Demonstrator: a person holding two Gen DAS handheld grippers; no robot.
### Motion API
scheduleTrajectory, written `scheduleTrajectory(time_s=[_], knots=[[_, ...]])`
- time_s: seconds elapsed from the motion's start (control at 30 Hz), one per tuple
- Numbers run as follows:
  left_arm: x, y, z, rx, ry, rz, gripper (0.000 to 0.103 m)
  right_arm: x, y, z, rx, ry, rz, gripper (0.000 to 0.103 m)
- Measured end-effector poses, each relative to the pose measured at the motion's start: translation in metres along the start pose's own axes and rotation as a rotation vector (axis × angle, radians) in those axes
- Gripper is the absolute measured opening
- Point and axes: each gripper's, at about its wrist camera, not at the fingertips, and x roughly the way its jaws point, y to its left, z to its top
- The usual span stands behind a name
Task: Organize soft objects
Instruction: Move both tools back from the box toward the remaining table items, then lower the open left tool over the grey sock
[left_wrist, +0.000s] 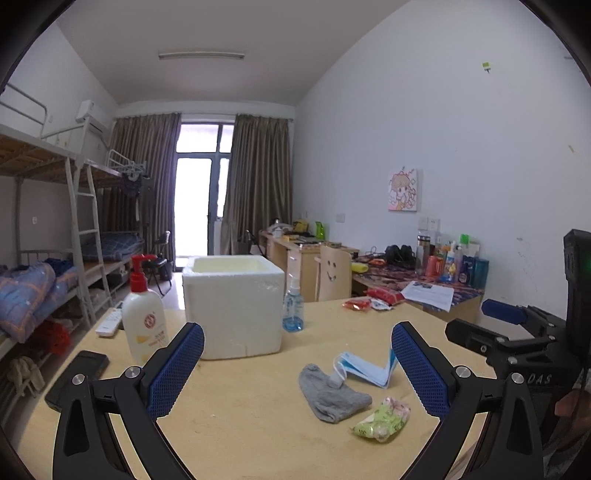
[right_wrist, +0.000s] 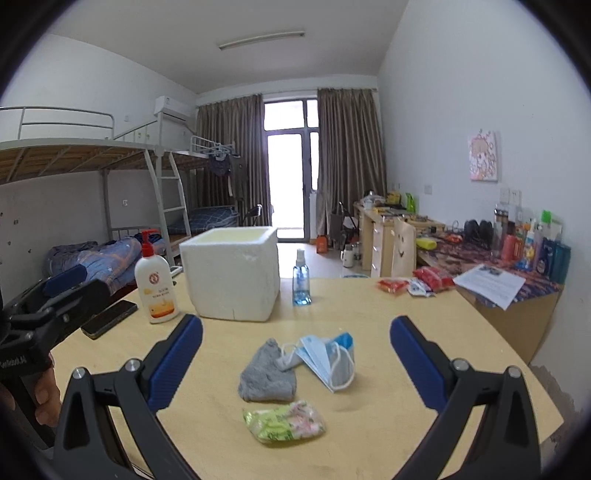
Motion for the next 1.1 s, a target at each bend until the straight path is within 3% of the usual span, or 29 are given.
scheduleTrajectory(time_s=[0.47, 0.7, 1.1], knots=[[0.037, -0.011, -0.037, 0.044, 0.119, 0.018, 0.102, 0.015, -0.018, -0.023, 0.047, 0.069, -0.002, 0.103], [0.058, -0.016, -0.046, 0.039, 0.202, -0.068, 0.102, 0.03, -0.018, -0.027, 0.049, 0.143, -0.054, 0.103], [0.111, -0.023, -0.057, 0.041, 0.344, -0.106, 0.102, 0.059, -0.033, -0.035, 0.068, 0.23, -0.09, 0.103]])
